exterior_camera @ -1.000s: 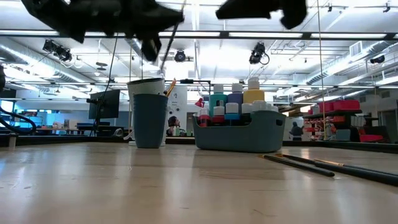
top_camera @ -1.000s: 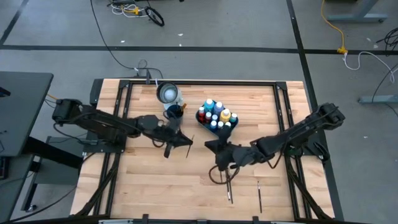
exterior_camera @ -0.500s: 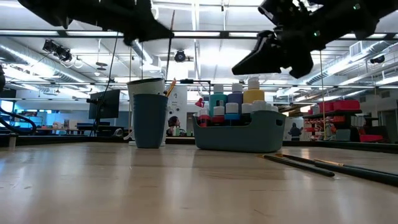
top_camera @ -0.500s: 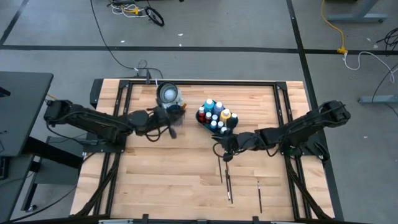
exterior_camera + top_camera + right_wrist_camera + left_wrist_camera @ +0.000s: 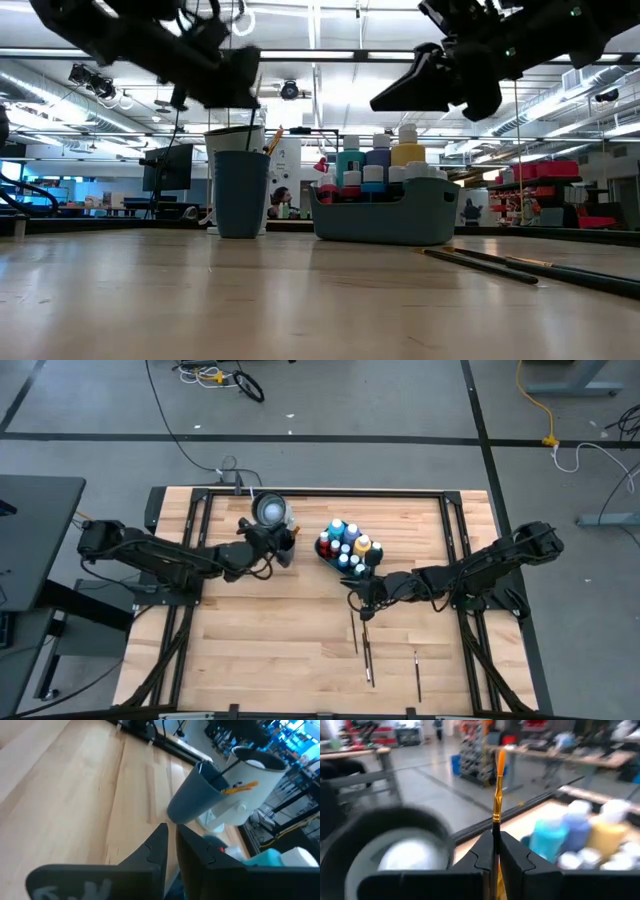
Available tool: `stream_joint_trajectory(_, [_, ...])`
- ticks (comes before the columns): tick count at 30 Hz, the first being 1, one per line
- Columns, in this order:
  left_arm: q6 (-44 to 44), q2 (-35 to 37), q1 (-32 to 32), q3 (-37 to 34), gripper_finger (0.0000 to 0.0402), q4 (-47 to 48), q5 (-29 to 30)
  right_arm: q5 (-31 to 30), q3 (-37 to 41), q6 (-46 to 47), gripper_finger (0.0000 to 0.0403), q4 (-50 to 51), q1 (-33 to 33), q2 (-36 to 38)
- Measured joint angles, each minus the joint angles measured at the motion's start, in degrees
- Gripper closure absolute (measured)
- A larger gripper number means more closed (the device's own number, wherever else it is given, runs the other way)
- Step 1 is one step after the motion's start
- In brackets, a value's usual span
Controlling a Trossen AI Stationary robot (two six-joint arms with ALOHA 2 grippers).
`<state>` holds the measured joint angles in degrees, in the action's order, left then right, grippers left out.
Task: Pick & Place Paint Supplies
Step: Put the gold paint brush into the blue cup, then put the silver paint brush into the blue cup
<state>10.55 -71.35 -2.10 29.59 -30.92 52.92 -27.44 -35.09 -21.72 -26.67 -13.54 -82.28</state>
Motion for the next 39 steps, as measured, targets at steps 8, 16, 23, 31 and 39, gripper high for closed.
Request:
stream_joint_trajectory(8, [4.06,-7.31,-0.01,-0.43,0.0373,-0.38,4.67,0.04,0.0,0.73,0.0362,-2.62,0.16,0.0])
stream_joint_trajectory(16, [6.11,-8.51,-0.03,-0.43,0.0341,-0.5,2.91,0.07,0.0,0.9,0.0362,-2.76,1.27,0.0])
stream_joint_trajectory(23, [6.6,-8.51,-0.01,-0.43,0.034,-0.71,2.78,0.13,0.0,4.11,0.0362,-2.75,1.33,0.0])
stream_joint_trajectory(31, [2.1,-8.51,-1.57,-0.43,0.0342,-10.01,-4.68,5.55,0.0,5.13,0.0343,-1.95,1.38,-0.02])
stream_joint_trajectory(39, [0.0,-8.51,-2.5,-0.43,0.0346,-16.26,-28.41,14.81,0.0,10.63,0.029,-1.95,1.38,-0.02])
